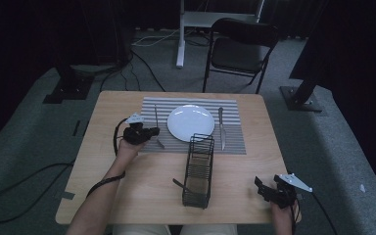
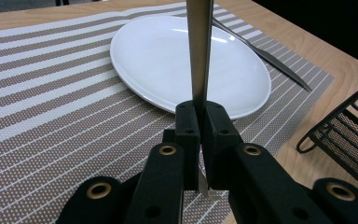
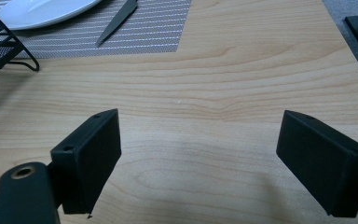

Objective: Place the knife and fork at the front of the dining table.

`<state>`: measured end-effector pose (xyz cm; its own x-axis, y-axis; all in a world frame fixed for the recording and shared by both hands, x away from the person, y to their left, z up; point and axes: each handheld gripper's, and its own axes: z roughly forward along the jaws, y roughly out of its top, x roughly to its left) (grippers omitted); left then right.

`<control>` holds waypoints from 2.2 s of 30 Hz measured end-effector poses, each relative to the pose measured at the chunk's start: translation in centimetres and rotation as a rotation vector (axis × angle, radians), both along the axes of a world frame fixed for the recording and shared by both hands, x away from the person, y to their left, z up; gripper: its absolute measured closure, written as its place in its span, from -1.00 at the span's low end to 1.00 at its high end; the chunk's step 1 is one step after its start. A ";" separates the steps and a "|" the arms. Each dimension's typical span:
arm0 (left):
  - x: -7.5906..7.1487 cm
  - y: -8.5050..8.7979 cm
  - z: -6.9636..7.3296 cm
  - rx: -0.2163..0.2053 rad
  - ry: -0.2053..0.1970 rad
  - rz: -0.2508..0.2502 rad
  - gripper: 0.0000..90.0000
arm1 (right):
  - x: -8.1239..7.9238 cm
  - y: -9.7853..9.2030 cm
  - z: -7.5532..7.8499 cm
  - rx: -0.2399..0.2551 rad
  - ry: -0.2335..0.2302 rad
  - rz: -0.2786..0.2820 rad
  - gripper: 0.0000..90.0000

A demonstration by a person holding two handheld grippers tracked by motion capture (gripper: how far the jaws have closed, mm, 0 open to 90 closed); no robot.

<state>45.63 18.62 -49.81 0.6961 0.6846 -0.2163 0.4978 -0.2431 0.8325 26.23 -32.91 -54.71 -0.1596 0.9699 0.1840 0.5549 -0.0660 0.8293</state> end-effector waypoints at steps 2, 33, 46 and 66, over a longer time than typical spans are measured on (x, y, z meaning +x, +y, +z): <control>0.3 0.3 -0.1 -0.046 0.026 -0.017 0.92 | 0.0 0.0 0.0 -0.001 -0.002 0.000 -0.71; 5.1 -1.4 -2.6 0.099 0.188 0.061 0.79 | -0.3 -0.3 0.0 0.031 -0.010 0.009 -0.71; 4.8 -0.5 -3.5 0.054 0.202 0.139 0.47 | -0.4 -0.3 0.0 0.030 -0.014 0.018 -0.71; -1.1 2.5 -3.4 -0.044 0.189 0.175 0.48 | -0.4 -0.2 0.0 0.021 -0.011 0.020 -0.71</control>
